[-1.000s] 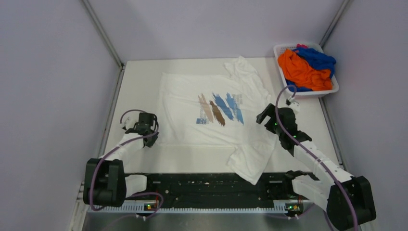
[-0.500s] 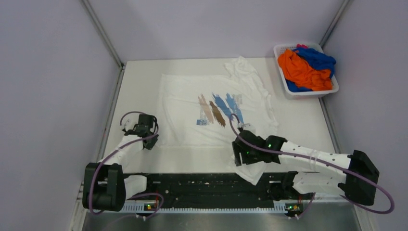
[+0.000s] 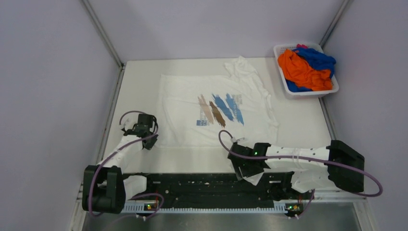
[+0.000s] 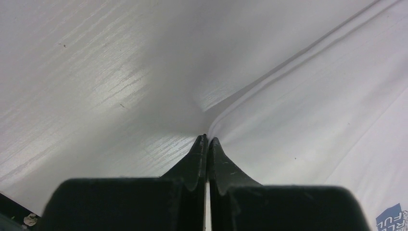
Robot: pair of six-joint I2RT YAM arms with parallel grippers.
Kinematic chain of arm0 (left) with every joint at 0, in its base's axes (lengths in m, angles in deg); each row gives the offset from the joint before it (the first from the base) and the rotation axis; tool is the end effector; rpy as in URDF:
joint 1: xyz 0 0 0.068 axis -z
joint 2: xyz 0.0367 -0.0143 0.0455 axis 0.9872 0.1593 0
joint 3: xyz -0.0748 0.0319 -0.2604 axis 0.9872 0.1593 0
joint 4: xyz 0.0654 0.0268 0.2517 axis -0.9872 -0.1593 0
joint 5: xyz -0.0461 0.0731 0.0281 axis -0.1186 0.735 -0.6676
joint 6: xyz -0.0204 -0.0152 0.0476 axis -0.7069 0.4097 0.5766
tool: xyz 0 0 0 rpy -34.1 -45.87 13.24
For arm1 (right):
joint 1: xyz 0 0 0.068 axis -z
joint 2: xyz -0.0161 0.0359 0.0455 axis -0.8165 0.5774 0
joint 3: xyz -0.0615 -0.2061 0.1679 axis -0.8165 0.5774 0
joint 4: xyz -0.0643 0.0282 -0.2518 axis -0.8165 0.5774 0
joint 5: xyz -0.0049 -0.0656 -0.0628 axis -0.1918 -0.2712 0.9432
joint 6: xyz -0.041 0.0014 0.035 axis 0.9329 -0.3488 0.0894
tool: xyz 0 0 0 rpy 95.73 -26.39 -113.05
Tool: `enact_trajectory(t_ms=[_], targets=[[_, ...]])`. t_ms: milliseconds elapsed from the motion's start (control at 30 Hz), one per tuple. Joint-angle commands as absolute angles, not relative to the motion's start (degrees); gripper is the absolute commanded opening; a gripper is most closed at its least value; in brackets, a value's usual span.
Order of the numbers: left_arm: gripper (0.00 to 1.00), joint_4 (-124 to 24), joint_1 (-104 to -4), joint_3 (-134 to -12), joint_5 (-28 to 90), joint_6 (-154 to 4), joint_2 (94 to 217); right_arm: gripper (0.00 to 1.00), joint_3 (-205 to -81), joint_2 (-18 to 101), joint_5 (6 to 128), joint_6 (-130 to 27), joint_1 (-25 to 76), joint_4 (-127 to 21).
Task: Fold and stack the t-shirts
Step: Grab the side of the flattened tshirt closest away from the robot with both arms
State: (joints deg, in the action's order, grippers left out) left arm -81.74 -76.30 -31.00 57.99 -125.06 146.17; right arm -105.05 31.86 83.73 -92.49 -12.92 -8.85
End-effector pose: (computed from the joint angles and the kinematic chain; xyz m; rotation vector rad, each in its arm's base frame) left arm 0.1914 -0.0035 0.1637 -1.3208 2.2437 0.0473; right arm 0.0792 0.1774 0.1703 -0.4775 2.8558 0.1186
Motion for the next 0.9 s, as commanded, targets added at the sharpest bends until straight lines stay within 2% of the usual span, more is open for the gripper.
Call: enact_trajectory(t_ms=[0, 200, 300, 367, 400, 600, 867], targets=[[0.00, -82.7, -76.4, -33.8, 59.3, -124.4, 145.7, 0.65, -104.3, 34.7, 88.6, -97.2, -14.9, -8.8], [0.00, -82.8, -76.4, -34.1, 59.7, -124.7, 145.6, 0.50, -103.7, 37.7, 95.0, -102.7, -14.9, -6.0], [0.00, -82.9, -76.4, -34.2, 59.7, -124.8, 145.5, 0.28, -104.3, 39.1, 96.9, -105.7, -15.0, -4.4], [0.00, -83.3, -76.4, -34.3, 59.9, -124.8, 145.3, 0.03, -104.4, 37.9, 96.7, -105.9, -15.0, -4.1], [0.00, -83.7, -76.4, -34.4, 60.1, -124.8, 145.1, 0.00, -104.4, 37.0, 95.7, -105.3, -15.0, -4.5], [0.00, -88.0, -76.4, -33.3, 60.8, -125.7, 142.6, 0.00, -103.9, 29.7, 81.6, -99.5, -17.4, -9.2], [0.00, -93.2, -76.4, -30.8, 63.6, -126.8, 135.3, 0.00, -105.1, 27.6, 81.7, -103.6, -21.7, -2.8]])
